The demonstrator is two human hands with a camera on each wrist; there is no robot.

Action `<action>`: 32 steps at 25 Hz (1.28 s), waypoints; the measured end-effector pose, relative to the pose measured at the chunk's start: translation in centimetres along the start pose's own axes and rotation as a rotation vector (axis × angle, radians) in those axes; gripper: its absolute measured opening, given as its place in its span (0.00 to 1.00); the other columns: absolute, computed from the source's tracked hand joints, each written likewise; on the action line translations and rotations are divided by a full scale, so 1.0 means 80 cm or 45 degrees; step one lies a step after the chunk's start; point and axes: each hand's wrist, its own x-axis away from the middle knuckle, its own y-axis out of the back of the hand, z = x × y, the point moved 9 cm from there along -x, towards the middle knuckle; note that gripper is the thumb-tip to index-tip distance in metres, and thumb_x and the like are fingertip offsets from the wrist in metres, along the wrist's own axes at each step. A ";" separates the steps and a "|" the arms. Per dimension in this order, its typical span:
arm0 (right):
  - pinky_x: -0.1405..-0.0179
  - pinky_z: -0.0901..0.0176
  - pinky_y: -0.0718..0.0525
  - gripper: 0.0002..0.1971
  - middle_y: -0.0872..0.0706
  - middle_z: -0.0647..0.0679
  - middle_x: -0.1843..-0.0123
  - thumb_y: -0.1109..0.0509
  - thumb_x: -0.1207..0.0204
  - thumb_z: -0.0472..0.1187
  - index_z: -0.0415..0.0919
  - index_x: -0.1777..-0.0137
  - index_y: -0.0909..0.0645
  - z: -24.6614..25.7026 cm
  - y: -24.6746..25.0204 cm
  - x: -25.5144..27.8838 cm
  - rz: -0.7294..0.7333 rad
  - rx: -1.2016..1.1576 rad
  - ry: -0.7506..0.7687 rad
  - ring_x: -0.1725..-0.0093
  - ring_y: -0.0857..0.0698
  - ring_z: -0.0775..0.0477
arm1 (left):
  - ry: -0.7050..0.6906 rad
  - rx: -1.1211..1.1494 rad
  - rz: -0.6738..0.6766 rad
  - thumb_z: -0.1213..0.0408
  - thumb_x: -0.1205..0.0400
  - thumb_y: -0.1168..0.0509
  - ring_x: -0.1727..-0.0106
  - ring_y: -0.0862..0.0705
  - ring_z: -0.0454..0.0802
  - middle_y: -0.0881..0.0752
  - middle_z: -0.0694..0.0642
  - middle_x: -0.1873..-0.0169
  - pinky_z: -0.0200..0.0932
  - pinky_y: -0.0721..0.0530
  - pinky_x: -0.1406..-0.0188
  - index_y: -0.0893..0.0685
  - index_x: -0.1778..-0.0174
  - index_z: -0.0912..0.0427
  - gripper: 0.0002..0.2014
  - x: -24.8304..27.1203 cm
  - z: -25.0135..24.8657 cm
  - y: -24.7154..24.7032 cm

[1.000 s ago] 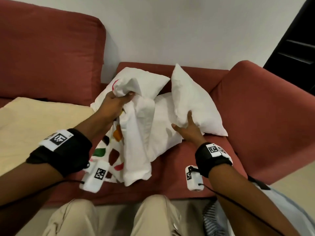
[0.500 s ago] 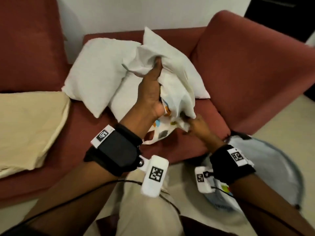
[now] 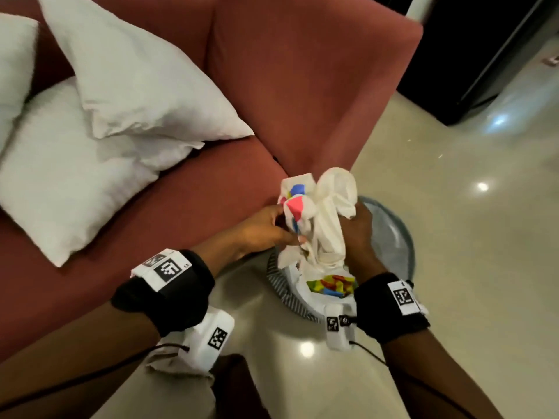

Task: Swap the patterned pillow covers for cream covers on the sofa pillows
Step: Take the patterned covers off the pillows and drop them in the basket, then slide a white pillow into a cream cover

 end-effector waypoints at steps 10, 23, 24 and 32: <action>0.50 0.64 0.27 0.29 0.17 0.44 0.44 0.18 0.37 0.30 0.38 0.34 0.19 -0.133 -0.018 -0.043 0.377 0.713 -0.112 0.41 0.17 0.43 | 0.116 -0.058 -0.262 0.65 0.38 0.18 0.47 0.12 0.51 0.12 0.61 0.42 0.42 0.13 0.51 0.16 0.38 0.60 0.30 0.071 0.028 0.173; 0.50 0.57 0.17 0.09 0.16 0.55 0.50 0.25 0.29 0.39 0.48 0.49 0.15 0.214 -0.508 0.259 1.225 0.445 1.042 0.46 0.18 0.53 | 0.028 -0.497 -1.191 0.64 0.28 0.22 0.62 0.16 0.43 0.12 0.49 0.57 0.40 0.19 0.55 0.13 0.53 0.54 0.10 0.417 0.083 0.460; 0.49 0.53 0.17 0.10 0.17 0.55 0.49 0.25 0.29 0.40 0.48 0.47 0.15 0.219 -0.543 0.291 1.290 0.483 1.088 0.45 0.18 0.51 | 0.115 -0.515 -1.285 0.64 0.27 0.23 0.62 0.17 0.43 0.13 0.47 0.59 0.39 0.21 0.55 0.13 0.52 0.55 0.10 0.452 0.109 0.480; 0.27 0.40 0.32 0.37 0.38 0.40 0.19 0.25 0.37 0.39 0.49 0.25 0.29 0.178 -0.710 0.433 1.312 1.120 1.571 0.21 0.38 0.36 | 0.835 -0.830 -1.437 0.38 0.32 0.27 0.34 0.26 0.59 0.26 0.56 0.35 0.56 0.22 0.38 0.24 0.32 0.51 0.35 0.605 0.293 0.549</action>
